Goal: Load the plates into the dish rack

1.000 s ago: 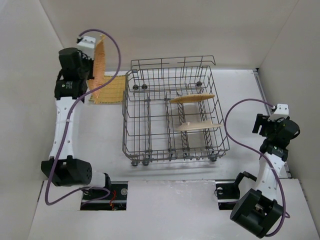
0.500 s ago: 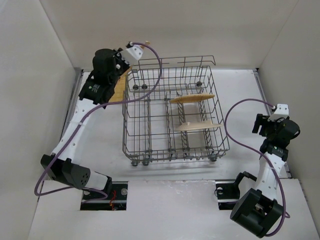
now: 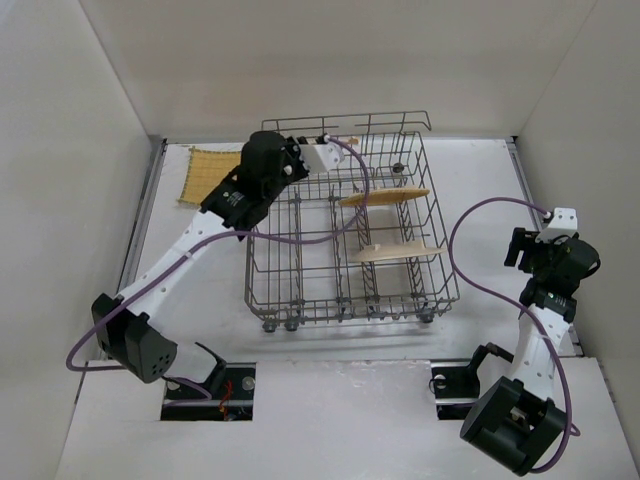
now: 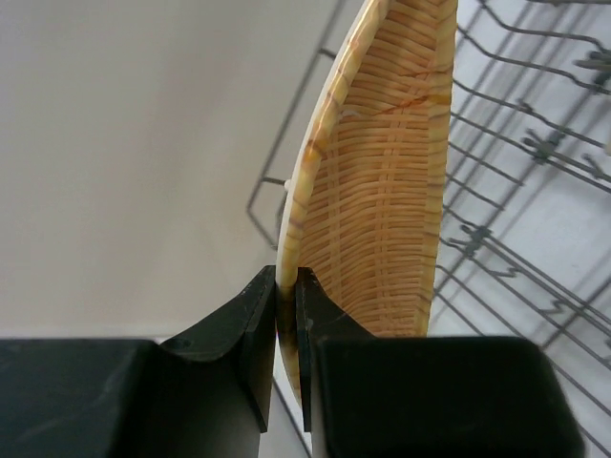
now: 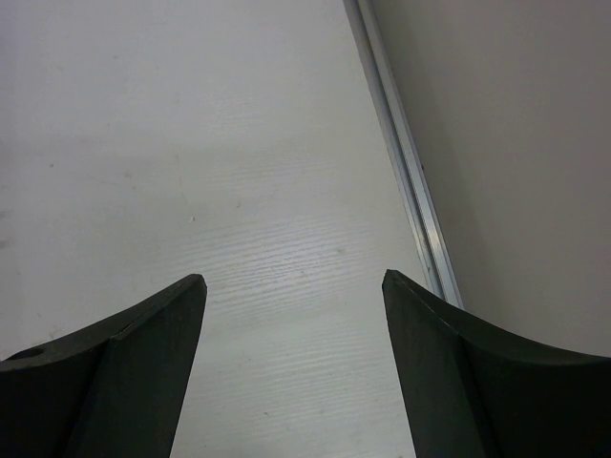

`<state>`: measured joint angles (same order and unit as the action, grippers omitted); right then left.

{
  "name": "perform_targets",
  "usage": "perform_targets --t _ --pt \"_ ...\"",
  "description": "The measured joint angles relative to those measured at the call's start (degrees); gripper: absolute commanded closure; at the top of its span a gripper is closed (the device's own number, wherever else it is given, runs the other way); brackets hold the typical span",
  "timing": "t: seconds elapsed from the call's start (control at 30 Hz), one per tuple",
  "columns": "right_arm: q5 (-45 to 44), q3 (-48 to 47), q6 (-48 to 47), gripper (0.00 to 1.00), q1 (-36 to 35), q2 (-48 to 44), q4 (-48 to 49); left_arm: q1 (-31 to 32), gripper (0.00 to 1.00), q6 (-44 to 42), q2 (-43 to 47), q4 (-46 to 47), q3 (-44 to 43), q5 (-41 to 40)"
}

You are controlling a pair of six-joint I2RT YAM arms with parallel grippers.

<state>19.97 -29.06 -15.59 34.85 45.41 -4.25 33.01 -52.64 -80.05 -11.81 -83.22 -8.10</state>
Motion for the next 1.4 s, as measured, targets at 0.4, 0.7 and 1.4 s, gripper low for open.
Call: perform_targets --t 0.4,0.7,1.4 --pt "0.0 0.0 0.0 0.20 0.0 0.0 0.0 6.5 0.92 0.9 1.3 0.7 7.7 -0.1" --pt "0.0 0.0 0.0 0.20 0.0 0.4 0.0 3.0 0.93 0.1 1.0 5.4 7.8 1.6" --pt "-0.7 0.0 0.5 0.20 0.0 1.2 0.0 -6.1 0.93 -12.9 -8.2 14.5 9.2 24.1"
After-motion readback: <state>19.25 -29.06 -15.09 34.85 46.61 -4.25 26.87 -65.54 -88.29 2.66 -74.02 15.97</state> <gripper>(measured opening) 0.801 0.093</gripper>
